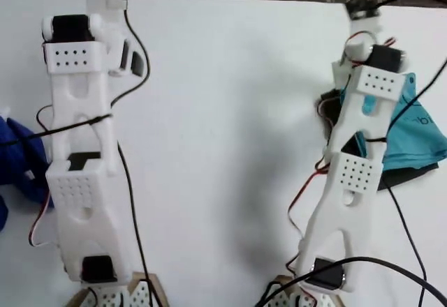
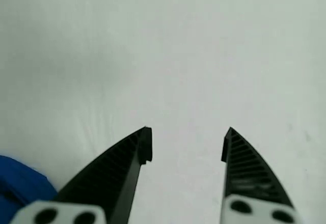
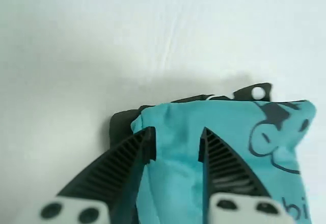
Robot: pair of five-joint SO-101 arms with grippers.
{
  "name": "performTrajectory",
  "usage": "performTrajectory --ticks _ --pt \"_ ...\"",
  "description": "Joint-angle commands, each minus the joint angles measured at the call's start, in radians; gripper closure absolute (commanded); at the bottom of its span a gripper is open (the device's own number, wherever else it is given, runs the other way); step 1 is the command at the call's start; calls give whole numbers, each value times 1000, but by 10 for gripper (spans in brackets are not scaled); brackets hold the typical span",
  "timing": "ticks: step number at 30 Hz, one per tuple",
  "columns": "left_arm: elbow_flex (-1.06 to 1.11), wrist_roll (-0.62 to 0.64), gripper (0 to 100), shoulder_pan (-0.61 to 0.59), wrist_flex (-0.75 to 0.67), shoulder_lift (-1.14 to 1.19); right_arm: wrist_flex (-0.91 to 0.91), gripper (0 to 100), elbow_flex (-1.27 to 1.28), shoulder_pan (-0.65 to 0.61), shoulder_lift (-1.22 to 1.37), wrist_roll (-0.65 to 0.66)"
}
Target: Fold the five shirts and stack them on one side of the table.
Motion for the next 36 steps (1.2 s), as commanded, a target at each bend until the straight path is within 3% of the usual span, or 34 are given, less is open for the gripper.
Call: performTrajectory --ticks 1,7,13,26,31,36 --pt "-15 -11 755 -5 9 -81 10 860 34 50 -170 -64" --pt "-15 -11 755 -5 9 -83 10 861 496 160 -355 -100" --pt "-15 -11 755 0 9 -80 -18 861 934 168 -561 -94" --pt "-15 -11 755 -3 9 -83 -27 861 1349 162 -832 -92" --pt "-15 -11 755 -3 9 -83 -33 861 1468 166 -983 -32" --pt "-15 -11 755 -3 9 -83 -182 861 1504 170 -1036 -35"
